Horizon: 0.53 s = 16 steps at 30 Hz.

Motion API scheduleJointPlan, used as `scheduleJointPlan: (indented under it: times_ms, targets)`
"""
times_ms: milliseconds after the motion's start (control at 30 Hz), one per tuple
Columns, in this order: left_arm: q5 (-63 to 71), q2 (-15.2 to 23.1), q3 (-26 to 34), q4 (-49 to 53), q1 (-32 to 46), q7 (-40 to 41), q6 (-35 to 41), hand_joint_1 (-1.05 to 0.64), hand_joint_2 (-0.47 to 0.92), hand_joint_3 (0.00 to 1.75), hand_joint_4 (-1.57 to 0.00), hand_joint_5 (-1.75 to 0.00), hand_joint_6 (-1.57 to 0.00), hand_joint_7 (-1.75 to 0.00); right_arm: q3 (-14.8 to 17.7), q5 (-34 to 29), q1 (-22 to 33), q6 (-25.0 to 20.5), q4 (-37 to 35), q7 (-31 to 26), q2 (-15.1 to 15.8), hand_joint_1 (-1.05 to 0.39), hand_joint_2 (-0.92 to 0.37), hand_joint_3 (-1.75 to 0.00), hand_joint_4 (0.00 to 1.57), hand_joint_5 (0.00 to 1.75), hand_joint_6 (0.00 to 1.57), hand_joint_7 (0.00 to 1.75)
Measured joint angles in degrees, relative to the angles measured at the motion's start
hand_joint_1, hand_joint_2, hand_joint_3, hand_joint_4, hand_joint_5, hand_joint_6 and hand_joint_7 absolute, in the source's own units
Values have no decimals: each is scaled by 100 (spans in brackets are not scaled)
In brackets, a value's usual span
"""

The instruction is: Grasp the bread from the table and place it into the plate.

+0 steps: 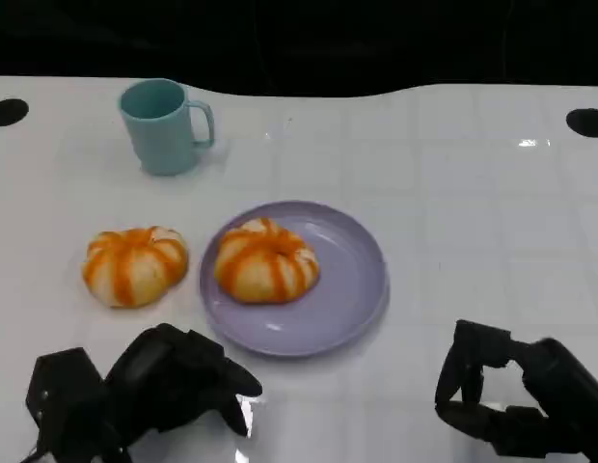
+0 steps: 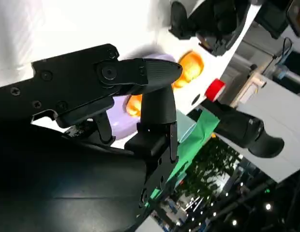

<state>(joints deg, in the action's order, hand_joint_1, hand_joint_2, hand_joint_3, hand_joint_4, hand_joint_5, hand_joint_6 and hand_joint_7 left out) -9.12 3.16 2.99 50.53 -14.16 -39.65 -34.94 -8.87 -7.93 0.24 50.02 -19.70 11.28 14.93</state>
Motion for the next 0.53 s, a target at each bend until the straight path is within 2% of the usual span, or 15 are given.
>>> scheduleJointPlan:
  times_ms: [533]
  targets:
    - [-13,29,49,87,-34,-80,-9,-105,92,6,-128,-93,-156,-8,89,-248,-210,323,-458,-236,-87,-49,-92,-30,76,175,57,175]
